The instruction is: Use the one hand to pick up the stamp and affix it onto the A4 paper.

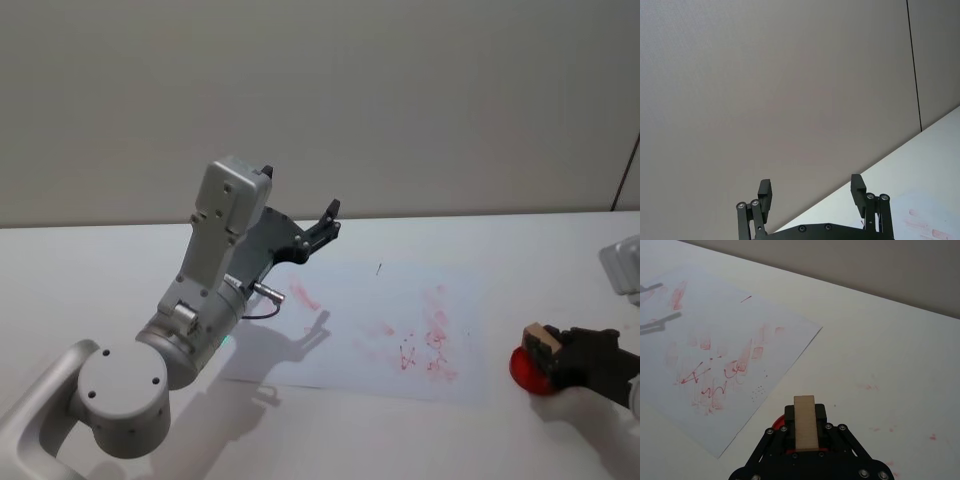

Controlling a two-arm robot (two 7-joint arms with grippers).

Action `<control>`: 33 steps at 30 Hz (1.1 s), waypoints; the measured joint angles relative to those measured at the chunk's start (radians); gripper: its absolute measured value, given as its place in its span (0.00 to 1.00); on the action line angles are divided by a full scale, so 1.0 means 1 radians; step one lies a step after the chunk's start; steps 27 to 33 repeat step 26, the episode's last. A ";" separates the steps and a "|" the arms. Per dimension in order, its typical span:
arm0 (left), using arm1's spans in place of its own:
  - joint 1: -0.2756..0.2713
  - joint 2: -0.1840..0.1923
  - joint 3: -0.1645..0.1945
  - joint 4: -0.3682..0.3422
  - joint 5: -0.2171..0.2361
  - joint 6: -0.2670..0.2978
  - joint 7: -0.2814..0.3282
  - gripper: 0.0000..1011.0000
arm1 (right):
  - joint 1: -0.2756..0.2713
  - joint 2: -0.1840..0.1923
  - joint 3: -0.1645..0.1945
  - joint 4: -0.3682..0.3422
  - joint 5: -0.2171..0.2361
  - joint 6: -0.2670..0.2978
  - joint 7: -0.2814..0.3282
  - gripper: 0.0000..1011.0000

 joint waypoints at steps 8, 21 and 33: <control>0.000 0.000 0.000 0.000 0.000 0.000 0.000 0.99 | 0.017 -0.011 -0.010 0.020 -0.018 -0.002 0.017 0.41; 0.000 0.000 0.000 0.000 0.000 0.000 0.000 0.99 | 0.029 -0.019 -0.016 0.033 -0.030 -0.004 0.028 0.78; 0.000 0.000 0.000 0.000 0.000 0.000 0.000 0.99 | 0.031 -0.020 -0.018 0.035 -0.033 -0.004 0.031 0.93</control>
